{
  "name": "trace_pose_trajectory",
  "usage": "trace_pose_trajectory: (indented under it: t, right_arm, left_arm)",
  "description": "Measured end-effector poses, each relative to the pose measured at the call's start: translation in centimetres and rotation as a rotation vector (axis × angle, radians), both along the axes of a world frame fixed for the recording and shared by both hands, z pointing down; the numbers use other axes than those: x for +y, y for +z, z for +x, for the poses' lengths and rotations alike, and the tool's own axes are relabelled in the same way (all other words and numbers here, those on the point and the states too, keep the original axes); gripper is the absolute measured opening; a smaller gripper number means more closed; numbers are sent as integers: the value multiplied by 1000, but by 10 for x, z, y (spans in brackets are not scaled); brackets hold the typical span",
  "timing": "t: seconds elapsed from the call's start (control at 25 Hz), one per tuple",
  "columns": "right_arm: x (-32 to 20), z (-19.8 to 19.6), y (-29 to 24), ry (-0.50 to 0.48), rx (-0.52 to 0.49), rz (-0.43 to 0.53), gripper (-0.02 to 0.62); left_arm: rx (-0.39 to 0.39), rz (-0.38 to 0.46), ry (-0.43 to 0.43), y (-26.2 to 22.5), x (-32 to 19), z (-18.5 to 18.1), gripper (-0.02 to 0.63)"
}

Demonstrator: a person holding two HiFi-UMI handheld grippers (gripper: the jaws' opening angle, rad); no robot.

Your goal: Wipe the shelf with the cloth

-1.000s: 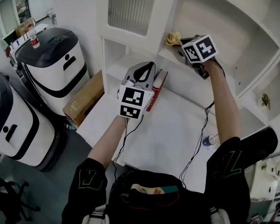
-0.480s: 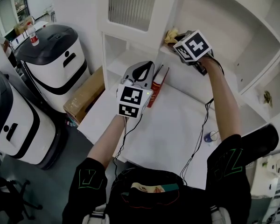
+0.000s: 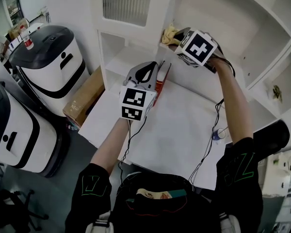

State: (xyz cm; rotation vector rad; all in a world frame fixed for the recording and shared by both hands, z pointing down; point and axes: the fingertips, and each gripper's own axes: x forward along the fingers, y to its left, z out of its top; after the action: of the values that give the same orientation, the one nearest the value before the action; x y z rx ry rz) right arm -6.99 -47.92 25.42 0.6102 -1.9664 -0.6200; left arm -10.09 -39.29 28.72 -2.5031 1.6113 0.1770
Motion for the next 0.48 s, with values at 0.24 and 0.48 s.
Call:
trace_pose_trajectory:
  t: [0.24,0.48]
  right_arm:
    - [6,6,5,5,88,28,110]
    - [12,16,5,34,88,53,110]
  left_arm:
    - [5,-13,21,6,0,8,0]
    - [-1,-33,42,13,0,17,0]
